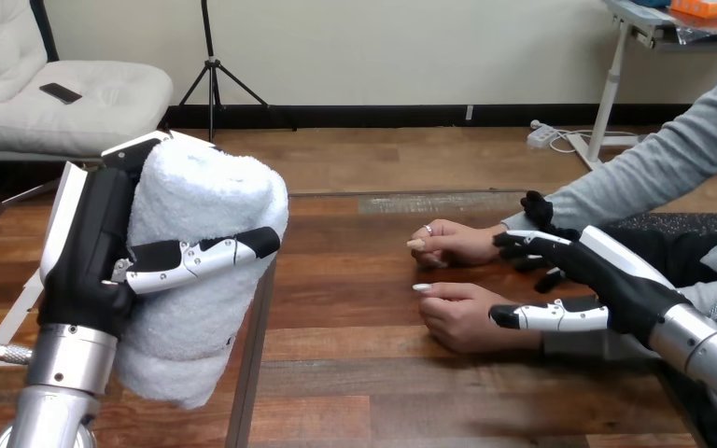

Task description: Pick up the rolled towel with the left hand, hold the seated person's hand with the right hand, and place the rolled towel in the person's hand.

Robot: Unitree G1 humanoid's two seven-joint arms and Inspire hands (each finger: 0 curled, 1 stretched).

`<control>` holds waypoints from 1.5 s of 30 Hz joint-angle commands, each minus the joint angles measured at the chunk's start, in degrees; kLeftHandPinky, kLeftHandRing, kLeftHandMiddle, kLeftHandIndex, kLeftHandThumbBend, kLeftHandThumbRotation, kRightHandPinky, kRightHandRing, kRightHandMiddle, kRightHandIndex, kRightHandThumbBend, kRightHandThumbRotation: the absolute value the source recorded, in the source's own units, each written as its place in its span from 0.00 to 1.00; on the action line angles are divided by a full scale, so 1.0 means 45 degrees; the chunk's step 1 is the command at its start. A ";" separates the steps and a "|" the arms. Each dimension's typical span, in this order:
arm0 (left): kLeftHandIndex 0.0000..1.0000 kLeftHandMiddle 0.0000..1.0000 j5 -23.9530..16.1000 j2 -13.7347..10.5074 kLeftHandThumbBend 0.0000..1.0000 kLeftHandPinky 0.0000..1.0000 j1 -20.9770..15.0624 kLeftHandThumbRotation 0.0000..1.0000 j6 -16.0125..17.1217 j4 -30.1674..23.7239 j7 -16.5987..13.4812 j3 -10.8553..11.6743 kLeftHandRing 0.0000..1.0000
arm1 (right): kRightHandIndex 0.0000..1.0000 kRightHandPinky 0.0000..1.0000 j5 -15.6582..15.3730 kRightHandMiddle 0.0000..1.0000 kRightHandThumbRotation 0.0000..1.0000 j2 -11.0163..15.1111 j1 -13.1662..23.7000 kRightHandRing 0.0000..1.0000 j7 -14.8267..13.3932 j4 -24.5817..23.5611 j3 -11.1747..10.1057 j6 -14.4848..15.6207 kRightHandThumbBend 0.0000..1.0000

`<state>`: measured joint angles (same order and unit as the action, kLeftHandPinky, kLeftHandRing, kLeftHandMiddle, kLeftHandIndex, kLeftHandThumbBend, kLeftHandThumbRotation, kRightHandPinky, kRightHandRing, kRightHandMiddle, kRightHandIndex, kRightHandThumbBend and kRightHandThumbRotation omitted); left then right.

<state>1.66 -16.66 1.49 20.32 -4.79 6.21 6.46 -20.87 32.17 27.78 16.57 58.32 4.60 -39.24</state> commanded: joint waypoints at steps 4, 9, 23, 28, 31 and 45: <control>0.40 0.36 -0.0029 0.0141 0.61 0.25 -0.0661 0.00 0.0121 -0.0294 -0.0103 0.0153 0.29 | 0.88 0.71 -0.0332 0.87 0.55 0.0624 0.1636 0.83 -0.0232 0.0295 0.0343 -0.0029 0.84; 0.40 0.35 -0.0020 0.0156 0.61 0.25 -0.0629 0.00 0.0134 -0.0277 -0.0120 0.0167 0.29 | 0.88 0.70 -0.0546 0.87 0.54 0.0751 0.1784 0.83 -0.0299 0.0450 0.0546 0.0022 0.84; 0.40 0.36 -0.0171 0.0102 0.60 0.26 -0.0566 0.00 0.0210 -0.0238 -0.0141 0.0184 0.30 | 0.87 0.69 -0.1080 0.85 0.53 0.1077 0.2202 0.81 -0.0583 0.1024 0.1071 -0.0004 0.88; 0.40 0.36 -0.0226 0.0072 0.61 0.25 -0.0566 0.00 0.0242 -0.0241 -0.0109 0.0173 0.30 | 0.87 0.68 -0.1183 0.85 0.53 0.1166 0.2345 0.81 -0.0506 0.1146 0.1213 0.0183 0.90; 0.40 0.36 -0.0192 0.0061 0.61 0.25 -0.0557 0.00 0.0240 -0.0239 -0.0061 0.0173 0.29 | 0.87 0.68 -0.1196 0.86 0.51 0.1205 0.2414 0.80 -0.0425 0.1194 0.1260 0.0326 0.92; 0.40 0.36 -0.0217 0.0020 0.61 0.25 -0.0557 0.00 0.0289 -0.0178 -0.0028 0.0178 0.30 | 0.87 0.67 -0.1528 0.87 0.39 0.1459 0.2741 0.81 -0.0401 0.1265 0.1676 0.0717 0.99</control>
<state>1.02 -16.61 1.61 20.32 -4.77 6.19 6.49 -27.17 36.66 34.44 15.53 64.17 11.40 -36.64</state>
